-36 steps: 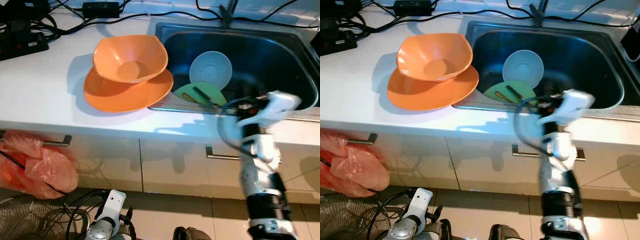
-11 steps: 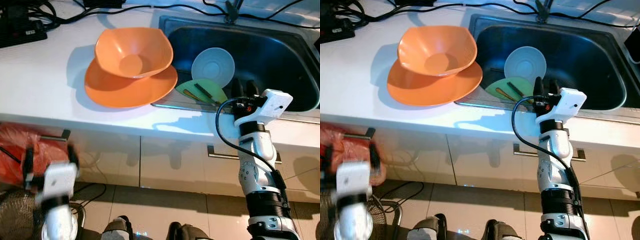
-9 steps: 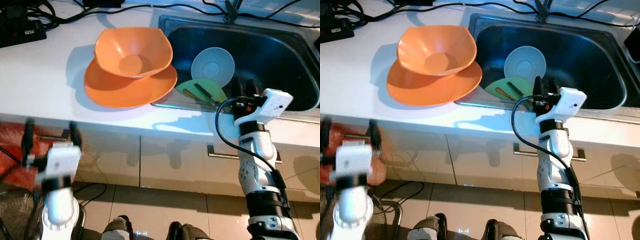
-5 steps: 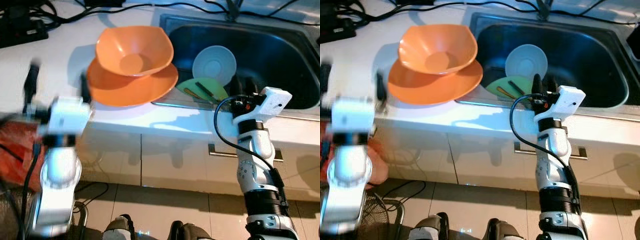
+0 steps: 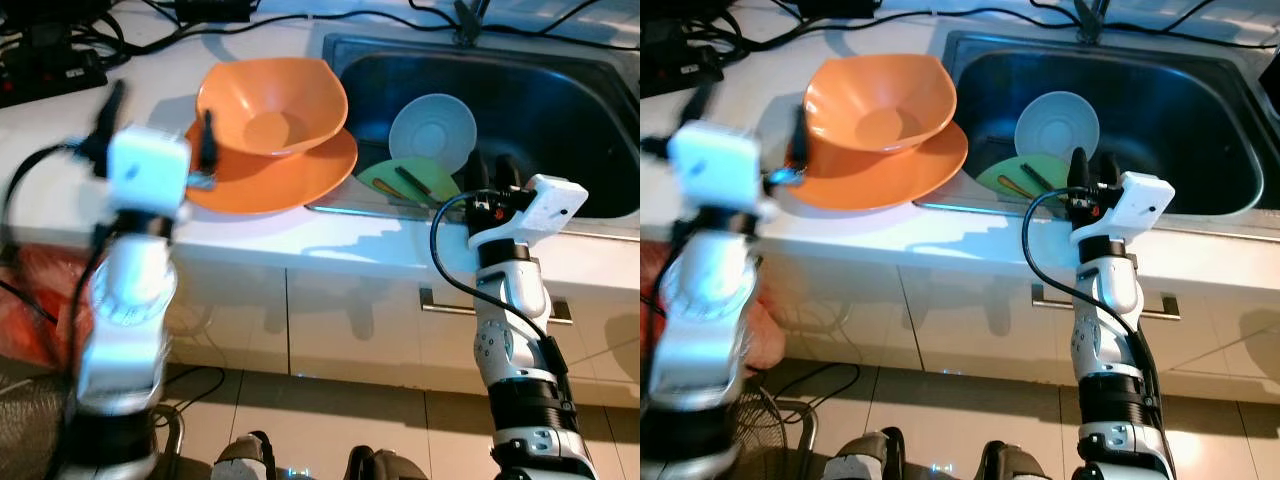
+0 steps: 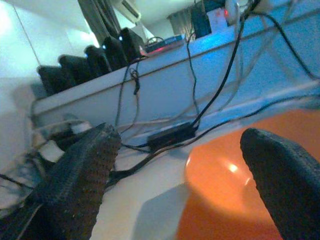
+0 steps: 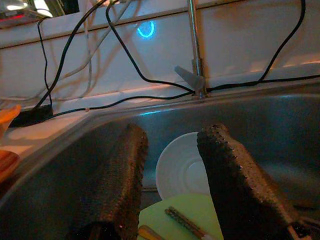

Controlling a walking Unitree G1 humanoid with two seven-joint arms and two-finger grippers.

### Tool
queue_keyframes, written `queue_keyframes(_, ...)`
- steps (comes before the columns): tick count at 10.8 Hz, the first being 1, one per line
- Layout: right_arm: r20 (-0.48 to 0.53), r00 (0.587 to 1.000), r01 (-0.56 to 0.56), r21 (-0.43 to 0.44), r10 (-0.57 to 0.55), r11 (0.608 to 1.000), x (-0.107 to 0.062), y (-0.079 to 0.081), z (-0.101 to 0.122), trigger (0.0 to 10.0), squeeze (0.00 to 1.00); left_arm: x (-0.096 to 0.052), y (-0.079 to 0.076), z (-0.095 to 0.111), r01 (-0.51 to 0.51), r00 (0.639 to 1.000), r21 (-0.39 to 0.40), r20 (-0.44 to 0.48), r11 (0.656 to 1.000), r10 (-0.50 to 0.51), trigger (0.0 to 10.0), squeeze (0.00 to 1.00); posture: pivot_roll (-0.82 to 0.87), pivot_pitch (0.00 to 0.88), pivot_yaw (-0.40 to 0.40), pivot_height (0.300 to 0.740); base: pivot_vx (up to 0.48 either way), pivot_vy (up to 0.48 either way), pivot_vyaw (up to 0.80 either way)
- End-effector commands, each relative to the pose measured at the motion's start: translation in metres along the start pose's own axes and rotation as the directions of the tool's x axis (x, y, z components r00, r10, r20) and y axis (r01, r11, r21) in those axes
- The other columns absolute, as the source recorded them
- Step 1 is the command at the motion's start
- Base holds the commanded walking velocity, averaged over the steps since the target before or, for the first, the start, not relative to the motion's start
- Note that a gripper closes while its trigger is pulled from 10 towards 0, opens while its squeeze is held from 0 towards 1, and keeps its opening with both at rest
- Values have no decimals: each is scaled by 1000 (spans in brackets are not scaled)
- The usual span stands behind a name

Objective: Kitchen organization

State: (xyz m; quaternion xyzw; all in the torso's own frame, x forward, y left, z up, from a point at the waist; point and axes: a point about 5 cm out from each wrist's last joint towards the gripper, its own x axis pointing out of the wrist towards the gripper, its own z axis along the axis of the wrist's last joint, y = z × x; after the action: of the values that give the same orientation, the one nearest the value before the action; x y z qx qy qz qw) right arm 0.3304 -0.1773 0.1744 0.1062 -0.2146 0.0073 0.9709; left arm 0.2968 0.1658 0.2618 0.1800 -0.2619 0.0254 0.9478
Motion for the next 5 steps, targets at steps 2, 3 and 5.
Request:
queue_keyframes(2, -43, 999, 22, 8, -21, 1000, -3, -2, -9, 10000, 0, 32, -12, 16, 61, 998, -80, -24, 995, -63, 10000, 0, 144, 143, -17, 740, 0, 0, 0)
queue_keyframes(3, -40, 999, 20, 10, -20, 1000, -2, -1, -9, 10000, 0, 44, -16, 26, 74, 997, -114, -11, 991, -76, 10000, 0, 139, 145, -16, 740, 0, 0, 0)
queue_keyframes(5, -32, 999, 22, 7, -21, 1000, -2, -1, -8, 10000, 0, 64, -17, 32, 22, 994, -247, -99, 969, -48, 10000, 0, 128, 149, -16, 740, 0, 0, 0)
